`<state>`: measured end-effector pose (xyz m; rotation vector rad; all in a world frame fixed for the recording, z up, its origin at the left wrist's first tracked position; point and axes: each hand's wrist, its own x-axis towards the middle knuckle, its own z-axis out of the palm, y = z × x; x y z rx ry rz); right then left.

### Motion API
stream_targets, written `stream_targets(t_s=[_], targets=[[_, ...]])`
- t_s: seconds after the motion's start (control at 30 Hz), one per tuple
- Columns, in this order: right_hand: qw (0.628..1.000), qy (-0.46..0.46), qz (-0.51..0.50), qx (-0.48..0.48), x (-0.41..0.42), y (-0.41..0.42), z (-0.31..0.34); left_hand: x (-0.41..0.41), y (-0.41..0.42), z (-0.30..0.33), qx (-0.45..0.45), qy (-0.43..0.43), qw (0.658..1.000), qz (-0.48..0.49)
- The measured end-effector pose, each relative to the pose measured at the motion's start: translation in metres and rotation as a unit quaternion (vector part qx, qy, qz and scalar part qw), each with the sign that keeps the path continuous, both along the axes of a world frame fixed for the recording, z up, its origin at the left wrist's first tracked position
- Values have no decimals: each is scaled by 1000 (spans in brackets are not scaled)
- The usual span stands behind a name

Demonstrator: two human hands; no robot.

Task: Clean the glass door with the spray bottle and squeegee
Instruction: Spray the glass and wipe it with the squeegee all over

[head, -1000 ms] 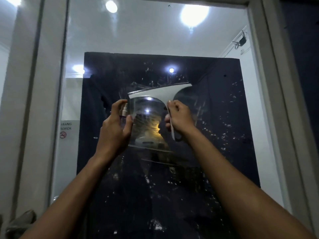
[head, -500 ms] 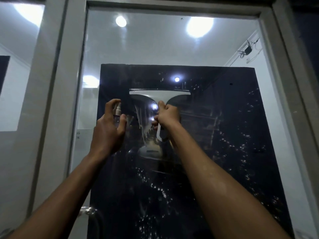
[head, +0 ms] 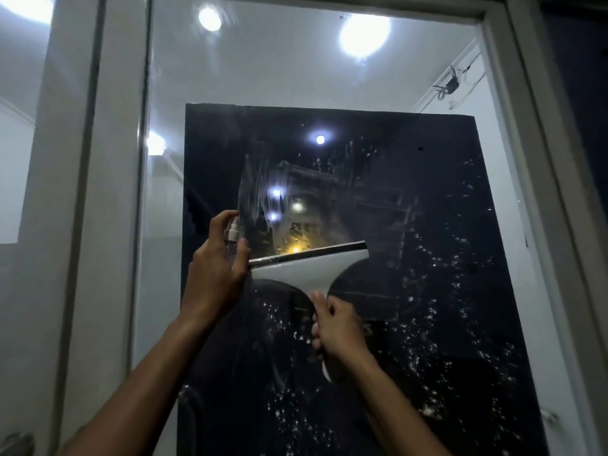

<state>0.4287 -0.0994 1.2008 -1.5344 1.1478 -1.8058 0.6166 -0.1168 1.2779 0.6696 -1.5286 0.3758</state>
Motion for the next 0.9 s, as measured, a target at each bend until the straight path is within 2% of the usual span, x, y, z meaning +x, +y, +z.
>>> stream_targets(t_s=[0.2,0.3,0.37,0.43,0.57,0.67,0.9], targets=[[1000,-4,9,-21,-16,13,-12,3,6,-14,11,1,1000,-14],[991,77,-61,-93,-22,16,-8,15,9,-19,10,-4,1000,-3],[968,180,-99,-144,-20,19,11,28,13,-15,9,4,1000,0],[933,307,-119,-145,-16,17,40,36,15,-9,11,10,1000,0],[832,520,-159,-107,-8,9,102,38,17,-3,2,8,1000,6],[787,584,-188,-65,-22,5,130,30,16,-4,2,6,1000,8],[762,615,-203,29,-110,7,134,2,14,-14,9,-4,1000,-2]])
